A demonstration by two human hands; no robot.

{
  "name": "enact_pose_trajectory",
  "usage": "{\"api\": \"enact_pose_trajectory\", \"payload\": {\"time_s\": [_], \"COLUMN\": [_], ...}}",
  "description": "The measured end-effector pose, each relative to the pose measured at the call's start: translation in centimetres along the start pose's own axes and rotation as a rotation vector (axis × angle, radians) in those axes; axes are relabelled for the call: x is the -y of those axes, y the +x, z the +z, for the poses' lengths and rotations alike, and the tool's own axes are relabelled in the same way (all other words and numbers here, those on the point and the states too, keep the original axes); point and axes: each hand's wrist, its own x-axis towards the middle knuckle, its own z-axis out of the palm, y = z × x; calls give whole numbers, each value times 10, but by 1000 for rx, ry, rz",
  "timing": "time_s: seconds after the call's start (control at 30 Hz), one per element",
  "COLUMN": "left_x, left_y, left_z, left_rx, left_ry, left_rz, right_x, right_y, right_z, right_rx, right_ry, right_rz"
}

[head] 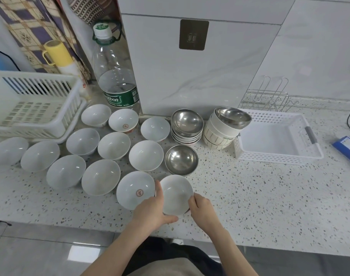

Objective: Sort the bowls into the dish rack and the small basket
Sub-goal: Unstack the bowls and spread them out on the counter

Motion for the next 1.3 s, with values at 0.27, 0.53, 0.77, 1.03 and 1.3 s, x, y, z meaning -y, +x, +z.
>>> {"api": "enact_pose_trajectory", "payload": {"time_s": [0.27,0.53,0.77,1.03,1.3], "left_x": [-8,-14,-5,-6,-41], "left_y": [-2,-2,3,60,123], "left_z": [2,-7,-27,-97,-165], "left_rx": [6,46,69,-126,-169], "left_ry": [9,90,19,-563,-700], "left_rz": [-63,-84,-30,11,26], "right_x": [3,7,15,48,80], "right_y": [0,-4,0,39,70], "right_z": [-9,-10,-18,-60,-85], "right_rx": [81,106,47,-187,-263], "right_ry": [-2,-32,-33,-49,-20], "right_rz": [54,105,161,134,140]}}
